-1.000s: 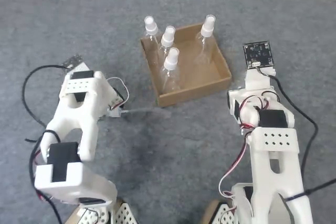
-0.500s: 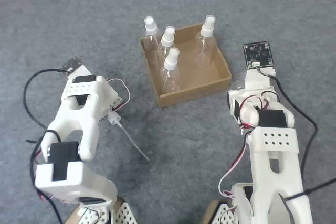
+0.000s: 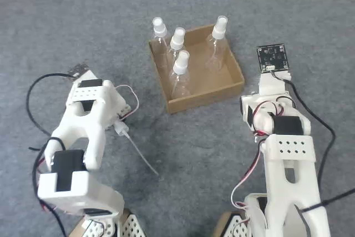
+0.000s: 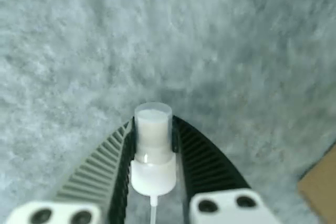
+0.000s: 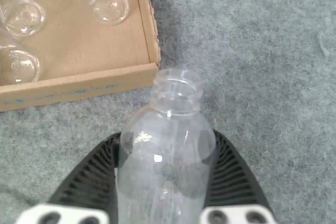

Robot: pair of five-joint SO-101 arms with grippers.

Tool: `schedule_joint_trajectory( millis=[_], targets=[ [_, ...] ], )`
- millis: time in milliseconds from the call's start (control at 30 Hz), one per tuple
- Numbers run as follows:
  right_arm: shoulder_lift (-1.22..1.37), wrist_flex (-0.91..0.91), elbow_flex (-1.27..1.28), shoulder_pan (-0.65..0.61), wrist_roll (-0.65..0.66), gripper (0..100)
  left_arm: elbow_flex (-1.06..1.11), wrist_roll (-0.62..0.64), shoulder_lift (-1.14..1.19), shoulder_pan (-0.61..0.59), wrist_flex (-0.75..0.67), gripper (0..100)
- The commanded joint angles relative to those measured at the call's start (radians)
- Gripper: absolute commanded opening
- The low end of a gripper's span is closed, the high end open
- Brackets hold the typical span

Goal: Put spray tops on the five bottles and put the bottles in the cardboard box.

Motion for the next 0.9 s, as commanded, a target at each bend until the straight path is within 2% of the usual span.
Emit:
schedule_joint_trajectory(
  millis=[0, 233, 567, 867],
  targets=[
    [-0.047, -0.012, -0.008, 0.007, -0.002, 3.5, -0.084, -0.034, -0.023, 0.034, 0.104, 1],
    [-0.048, -0.002, 0.000, -0.031, 0.002, 3.2, -0.108, -0.038, -0.029, 0.031, 0.127, 1],
    [-0.193, 0.021, 0.061, -0.048, 0.032, 3.1, -0.105, -0.063, -0.302, 0.041, 0.169, 1],
    [-0.269, 0.021, 0.106, -0.101, 0.035, 3.1, -0.110, -0.063, -0.333, 0.041, 0.169, 1]
  ],
)
